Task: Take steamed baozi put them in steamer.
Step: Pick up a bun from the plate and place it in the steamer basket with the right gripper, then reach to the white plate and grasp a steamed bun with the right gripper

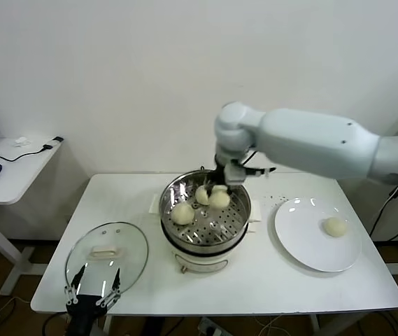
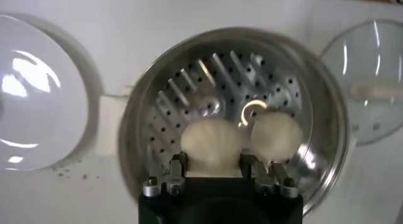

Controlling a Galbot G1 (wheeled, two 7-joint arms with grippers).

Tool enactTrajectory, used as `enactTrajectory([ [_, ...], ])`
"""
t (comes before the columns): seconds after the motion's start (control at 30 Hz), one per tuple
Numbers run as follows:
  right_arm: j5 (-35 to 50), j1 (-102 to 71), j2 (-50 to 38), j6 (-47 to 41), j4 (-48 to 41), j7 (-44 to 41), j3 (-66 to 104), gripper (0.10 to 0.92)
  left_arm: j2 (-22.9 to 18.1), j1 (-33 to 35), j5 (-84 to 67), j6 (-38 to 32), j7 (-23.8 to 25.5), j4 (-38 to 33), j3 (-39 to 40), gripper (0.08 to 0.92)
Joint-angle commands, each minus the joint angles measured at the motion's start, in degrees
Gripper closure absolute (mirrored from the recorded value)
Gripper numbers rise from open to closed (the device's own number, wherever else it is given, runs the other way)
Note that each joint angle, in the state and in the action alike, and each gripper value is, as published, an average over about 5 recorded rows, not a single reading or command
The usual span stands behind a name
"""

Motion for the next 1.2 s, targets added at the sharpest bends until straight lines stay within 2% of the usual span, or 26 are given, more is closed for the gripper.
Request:
enactTrajectory([
  [0.03,-0.3,-5.1,5.5,1.4,0.9,0.4,-1.3,0.465,0.3,0.1,-0.5,0.0,0.0,0.4,-0.4,0.177],
  [0.53,2.7,-6.4,4.9,-0.4,-2.0,1.9,-3.9,0.456,0.1,0.0,-0.7,-0.3,-0.1,1.1,-0.5,0.177],
  [0.63,3.6,-6.0,4.9,-0.9,-1.9,1.9,-3.8,0.412,0.1,0.1,-0.7,-0.4,-0.2,1.2,-0.5,0.177],
  [0.8,4.2,-4.9,4.5,0.1,-1.9,0.7,-2.8,0.273,0.1,0.1,-0.7,-0.4,-0.2,1.2,-0.5,0.177],
  [0.9,3.6,-4.2,3.5,1.3,-1.8,-0.3,-1.4,0.218,0.1,0.0,-0.7,-0.5,-0.3,1.2,-0.5,0.177],
  [1.2,5.4,0.5,-6.4,-2.8,-1.6,1.9,3.0,0.203,0.3,0.0,-0.7,-0.5,-0.3,0.7,-0.4,0.177],
])
